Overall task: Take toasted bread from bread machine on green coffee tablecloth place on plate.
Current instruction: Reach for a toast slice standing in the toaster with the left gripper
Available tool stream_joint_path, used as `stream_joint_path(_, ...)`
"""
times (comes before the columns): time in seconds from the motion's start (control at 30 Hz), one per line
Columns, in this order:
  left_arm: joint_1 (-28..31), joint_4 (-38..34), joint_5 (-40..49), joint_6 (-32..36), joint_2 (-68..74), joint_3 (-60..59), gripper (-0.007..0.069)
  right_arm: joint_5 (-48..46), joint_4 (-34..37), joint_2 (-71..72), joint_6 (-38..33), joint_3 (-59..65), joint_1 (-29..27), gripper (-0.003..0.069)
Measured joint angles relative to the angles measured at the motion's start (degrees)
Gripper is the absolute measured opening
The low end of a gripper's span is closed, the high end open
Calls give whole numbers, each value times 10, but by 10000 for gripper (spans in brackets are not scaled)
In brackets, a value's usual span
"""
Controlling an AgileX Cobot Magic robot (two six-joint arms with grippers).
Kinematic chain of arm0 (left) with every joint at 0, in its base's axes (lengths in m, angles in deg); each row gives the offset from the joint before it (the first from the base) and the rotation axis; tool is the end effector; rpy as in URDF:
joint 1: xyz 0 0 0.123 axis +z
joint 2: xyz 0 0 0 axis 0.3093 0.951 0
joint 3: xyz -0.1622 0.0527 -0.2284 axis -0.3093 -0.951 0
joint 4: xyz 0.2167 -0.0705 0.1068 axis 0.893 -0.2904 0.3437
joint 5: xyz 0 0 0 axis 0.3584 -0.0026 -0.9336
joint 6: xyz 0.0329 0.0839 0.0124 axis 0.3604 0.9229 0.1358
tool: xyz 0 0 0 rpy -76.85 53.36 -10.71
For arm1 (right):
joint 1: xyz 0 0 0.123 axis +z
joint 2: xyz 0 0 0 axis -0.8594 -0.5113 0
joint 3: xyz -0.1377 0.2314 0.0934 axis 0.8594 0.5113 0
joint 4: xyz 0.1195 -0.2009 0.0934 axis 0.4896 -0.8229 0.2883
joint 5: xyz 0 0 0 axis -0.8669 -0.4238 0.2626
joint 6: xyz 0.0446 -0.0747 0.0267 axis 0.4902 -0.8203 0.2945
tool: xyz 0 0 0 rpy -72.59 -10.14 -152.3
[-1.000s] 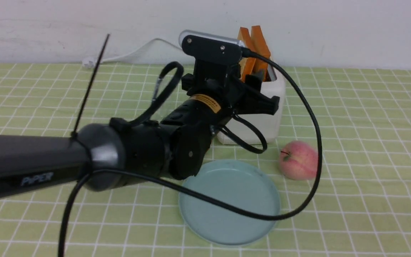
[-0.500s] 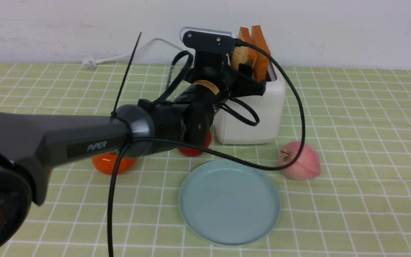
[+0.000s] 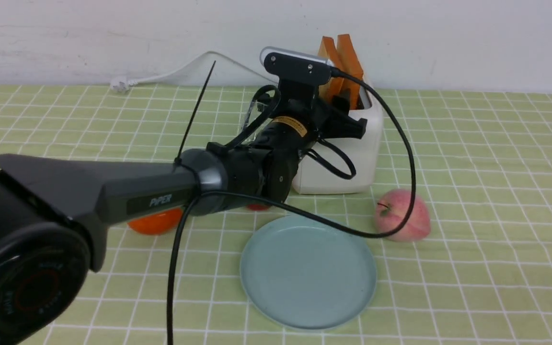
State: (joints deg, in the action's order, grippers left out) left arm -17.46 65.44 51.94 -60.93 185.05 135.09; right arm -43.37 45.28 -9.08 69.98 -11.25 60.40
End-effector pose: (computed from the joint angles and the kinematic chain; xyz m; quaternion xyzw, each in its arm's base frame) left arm 0.4225 -0.2825 0.2313 0.1377 0.6867 -0.1782 0.6912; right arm 0.0587 0.0316 0.3303 -0.0509 0.8123 0.1821 0.5517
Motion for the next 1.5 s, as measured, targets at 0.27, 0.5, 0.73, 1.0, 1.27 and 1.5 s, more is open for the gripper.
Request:
stream_joint_path(0.27, 8, -63, 12, 67, 6, 19, 386, 0, 0, 0, 0, 0, 0, 52)
stream_joint_path(0.5, 8, -119, 10, 125, 6, 22, 301, 0, 0, 0, 0, 0, 0, 52)
stream_joint_path(0.73, 6, -123, 6, 126, 6, 24, 232, 0, 0, 0, 0, 0, 0, 57)
stream_joint_path(1.0, 5, -127, 6, 126, 6, 24, 109, 0, 1, 0, 0, 0, 0, 64)
stream_joint_path(1.27, 5, -135, 2, 126, -22, 22, 109, -1, 1, 0, 0, 0, 0, 64)
stream_joint_path(1.5, 8, -136, 97, 142, -151, 25, 109, -1, 1, 0, 0, 0, 0, 64)
